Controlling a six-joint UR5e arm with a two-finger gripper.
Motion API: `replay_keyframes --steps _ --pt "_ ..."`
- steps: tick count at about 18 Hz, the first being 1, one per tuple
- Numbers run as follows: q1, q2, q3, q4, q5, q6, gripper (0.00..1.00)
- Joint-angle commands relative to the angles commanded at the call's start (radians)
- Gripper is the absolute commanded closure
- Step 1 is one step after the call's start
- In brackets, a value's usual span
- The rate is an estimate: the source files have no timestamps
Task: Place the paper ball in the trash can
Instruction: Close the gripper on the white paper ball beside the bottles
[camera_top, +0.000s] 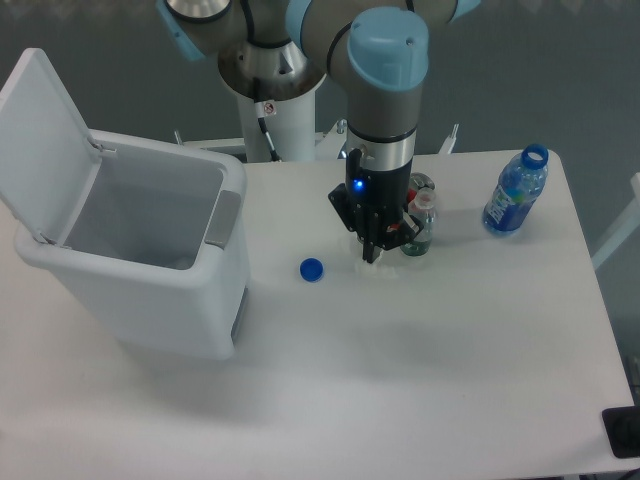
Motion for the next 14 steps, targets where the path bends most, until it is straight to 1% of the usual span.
replay_keyframes --steps 6,8,12,14 --pt "0.002 -0.003 0.002 0.003 -0.015 -0.023 1.0" --pt "-0.002 -0.003 0.015 0.005 -0.024 -0.029 1.0" --pt "-0.005 -0.009 0.044 0.003 -0.038 -0.086 1.0" --pt "-0.003 -0.009 0.054 0.005 -0.07 -0.133 1.0"
